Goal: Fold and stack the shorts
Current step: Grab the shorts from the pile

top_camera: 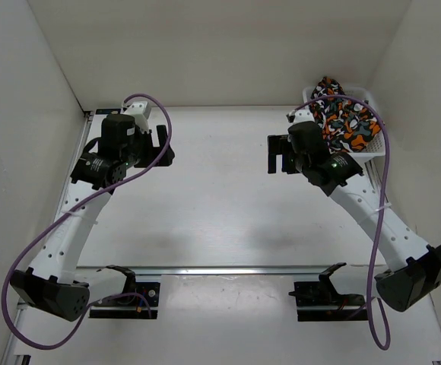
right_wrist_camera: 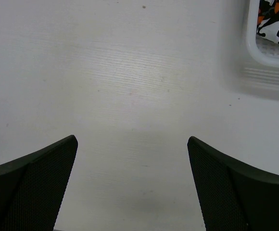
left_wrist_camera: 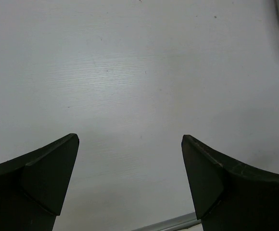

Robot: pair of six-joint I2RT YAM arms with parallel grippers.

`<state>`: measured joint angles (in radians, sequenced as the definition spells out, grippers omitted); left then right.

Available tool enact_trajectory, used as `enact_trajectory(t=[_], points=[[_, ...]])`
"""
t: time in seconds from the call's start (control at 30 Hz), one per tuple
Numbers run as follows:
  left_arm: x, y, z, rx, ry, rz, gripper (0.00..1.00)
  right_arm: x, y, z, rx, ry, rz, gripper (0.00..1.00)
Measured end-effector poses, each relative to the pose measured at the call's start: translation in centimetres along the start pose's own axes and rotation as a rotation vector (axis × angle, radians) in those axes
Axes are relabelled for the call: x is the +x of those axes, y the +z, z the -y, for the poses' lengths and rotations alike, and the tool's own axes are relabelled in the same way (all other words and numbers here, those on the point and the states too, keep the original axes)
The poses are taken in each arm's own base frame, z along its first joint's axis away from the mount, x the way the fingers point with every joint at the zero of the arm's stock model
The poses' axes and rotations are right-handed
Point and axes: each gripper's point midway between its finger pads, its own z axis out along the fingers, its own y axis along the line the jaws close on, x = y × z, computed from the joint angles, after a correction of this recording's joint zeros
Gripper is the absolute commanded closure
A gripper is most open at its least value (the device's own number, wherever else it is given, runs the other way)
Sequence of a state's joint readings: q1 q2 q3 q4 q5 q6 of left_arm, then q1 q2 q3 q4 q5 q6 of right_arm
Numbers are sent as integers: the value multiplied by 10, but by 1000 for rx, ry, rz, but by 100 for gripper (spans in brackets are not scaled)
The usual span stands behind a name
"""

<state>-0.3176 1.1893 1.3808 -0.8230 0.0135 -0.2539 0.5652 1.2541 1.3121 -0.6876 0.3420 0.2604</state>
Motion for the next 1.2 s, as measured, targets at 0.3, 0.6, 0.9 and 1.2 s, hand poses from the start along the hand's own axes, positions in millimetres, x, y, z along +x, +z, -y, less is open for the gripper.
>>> enact_trajectory(t=[0.3, 0.6, 0.9, 1.2], points=[[-2, -9, 1, 7, -4, 24, 0, 9, -7, 19, 94, 54, 18, 0], [26, 1, 3, 47, -21, -58, 0, -1, -7, 76, 254, 132, 40, 0], [51, 14, -4, 55, -49, -137, 0, -59, 66, 215, 374, 475, -11, 0], [56, 29, -8, 42, -58, -177, 0, -48, 202, 286, 401, 617, -139, 6]])
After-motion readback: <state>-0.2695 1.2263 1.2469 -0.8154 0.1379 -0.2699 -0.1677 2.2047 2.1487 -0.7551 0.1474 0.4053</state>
